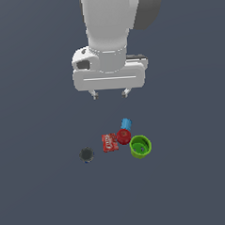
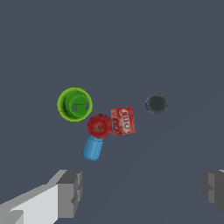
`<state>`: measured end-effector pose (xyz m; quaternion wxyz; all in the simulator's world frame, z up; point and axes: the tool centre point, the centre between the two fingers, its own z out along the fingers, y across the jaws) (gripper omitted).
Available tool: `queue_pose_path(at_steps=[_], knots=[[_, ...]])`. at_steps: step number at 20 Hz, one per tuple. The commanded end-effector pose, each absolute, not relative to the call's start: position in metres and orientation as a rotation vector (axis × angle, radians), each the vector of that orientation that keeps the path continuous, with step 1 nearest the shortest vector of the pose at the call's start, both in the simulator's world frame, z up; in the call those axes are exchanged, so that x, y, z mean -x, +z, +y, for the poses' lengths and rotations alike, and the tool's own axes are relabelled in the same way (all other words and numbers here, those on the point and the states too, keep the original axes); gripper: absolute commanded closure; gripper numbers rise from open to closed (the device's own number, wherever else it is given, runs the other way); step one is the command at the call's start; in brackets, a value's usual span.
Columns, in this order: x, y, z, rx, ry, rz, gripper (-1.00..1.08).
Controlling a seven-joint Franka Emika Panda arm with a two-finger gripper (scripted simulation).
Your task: Pick up a designated object from a clutter of objects.
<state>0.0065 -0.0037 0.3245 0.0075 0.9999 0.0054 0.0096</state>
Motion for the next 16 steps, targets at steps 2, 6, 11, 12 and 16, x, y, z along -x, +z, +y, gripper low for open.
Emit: queue_pose_path(at_steps=[2, 6, 11, 12, 16], knots=[[-0.007, 0.324, -0.003, -3.126, 0.030, 0.017, -0.20], [-0.005, 0.327, 0.007, -3.136, 0.038, 0.031, -0.20], [-0.005, 0.327, 0.009, -3.138, 0.040, 0.034, -0.20], [-0.005, 0.327, 0.010, -3.139, 0.040, 0.037, -0.20], [-0.008, 0.324, 0.011, -3.140, 0.042, 0.066, -0.20]])
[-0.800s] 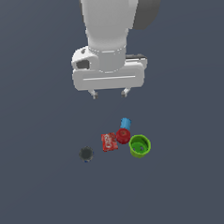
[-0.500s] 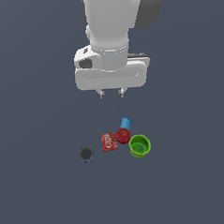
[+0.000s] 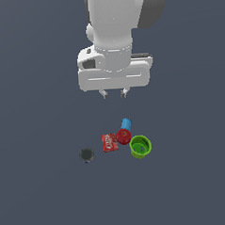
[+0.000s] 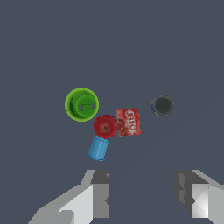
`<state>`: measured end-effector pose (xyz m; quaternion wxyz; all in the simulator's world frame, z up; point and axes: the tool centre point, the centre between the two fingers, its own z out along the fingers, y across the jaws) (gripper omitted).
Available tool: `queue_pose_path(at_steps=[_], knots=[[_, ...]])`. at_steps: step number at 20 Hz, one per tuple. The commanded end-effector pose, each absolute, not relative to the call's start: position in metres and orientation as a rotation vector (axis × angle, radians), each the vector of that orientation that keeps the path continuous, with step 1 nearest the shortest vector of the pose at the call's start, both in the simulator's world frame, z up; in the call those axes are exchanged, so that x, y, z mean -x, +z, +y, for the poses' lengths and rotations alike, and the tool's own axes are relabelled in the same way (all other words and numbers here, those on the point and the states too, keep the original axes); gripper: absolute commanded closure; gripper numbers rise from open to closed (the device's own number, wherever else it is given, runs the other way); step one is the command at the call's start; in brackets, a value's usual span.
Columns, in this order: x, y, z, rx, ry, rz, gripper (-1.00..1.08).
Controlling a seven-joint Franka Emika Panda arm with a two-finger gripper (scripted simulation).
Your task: Pick up a designated object from a clutter of objects.
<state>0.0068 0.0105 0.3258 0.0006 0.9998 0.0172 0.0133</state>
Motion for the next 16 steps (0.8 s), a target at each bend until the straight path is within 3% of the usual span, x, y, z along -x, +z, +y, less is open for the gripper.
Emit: queue_pose_path(at_steps=[1, 16], knots=[[-0.009, 0.323, 0.011, -3.141, 0.043, 0.077, -0.20], [-0.039, 0.282, 0.028, -3.135, 0.077, 0.483, -0.20]])
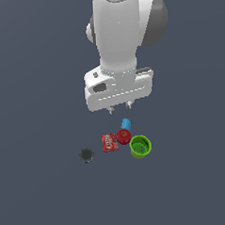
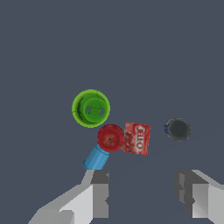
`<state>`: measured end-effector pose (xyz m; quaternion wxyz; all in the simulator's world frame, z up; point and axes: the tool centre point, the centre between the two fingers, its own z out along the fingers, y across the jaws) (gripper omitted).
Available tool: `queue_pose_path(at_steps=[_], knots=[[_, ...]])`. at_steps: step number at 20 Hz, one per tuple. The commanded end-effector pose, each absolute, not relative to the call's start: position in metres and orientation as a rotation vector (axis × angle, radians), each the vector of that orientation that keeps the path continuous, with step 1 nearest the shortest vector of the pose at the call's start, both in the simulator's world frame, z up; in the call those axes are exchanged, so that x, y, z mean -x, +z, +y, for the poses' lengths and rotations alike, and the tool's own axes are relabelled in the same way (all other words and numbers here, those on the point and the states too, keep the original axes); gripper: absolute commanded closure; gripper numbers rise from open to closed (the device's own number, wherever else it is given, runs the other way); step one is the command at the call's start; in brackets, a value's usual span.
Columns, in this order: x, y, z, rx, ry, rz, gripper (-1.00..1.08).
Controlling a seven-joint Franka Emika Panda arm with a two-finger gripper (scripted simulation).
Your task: Pick up a designated object from a clutter of objects.
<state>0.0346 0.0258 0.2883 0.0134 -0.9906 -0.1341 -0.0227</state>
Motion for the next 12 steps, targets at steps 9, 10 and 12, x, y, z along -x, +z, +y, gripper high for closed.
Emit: queue_pose_path(at_steps=[9, 10, 12], knots=[[-0.061, 0.243, 0.043, 2.973, -0.118, -0.802, -0.20], [-0.064, 0.239, 0.045, 2.959, -0.123, -0.836, -0.20], [-0.068, 0.230, 0.048, 2.932, -0.134, -0.905, -0.20]])
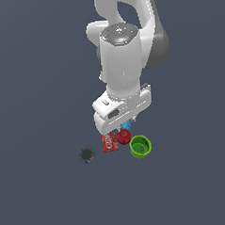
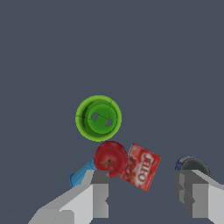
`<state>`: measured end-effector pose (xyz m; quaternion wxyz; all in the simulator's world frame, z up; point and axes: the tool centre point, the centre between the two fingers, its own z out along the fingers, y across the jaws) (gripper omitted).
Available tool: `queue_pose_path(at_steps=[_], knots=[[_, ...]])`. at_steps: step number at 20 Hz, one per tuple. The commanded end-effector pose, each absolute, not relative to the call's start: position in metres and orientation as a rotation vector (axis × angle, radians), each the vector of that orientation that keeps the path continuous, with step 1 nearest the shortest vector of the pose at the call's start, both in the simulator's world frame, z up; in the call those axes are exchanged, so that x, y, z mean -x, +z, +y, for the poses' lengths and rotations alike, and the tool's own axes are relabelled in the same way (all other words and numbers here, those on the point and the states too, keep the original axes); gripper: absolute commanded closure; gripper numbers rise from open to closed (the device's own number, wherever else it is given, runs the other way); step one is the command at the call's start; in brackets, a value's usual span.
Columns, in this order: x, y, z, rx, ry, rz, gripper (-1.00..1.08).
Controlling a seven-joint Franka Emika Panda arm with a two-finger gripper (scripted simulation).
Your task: Pick up a designated object from a clutter of objects.
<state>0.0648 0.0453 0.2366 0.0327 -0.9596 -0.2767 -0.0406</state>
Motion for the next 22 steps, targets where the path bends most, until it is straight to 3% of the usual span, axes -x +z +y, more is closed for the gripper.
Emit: queue_pose_path(at_steps=[1, 22], knots=[[-0.070, 0.225, 0.049, 2.918, -0.140, -0.939, -0.20], [-0.105, 0.132, 0.081, 2.567, -0.297, -1.555, -0.20]])
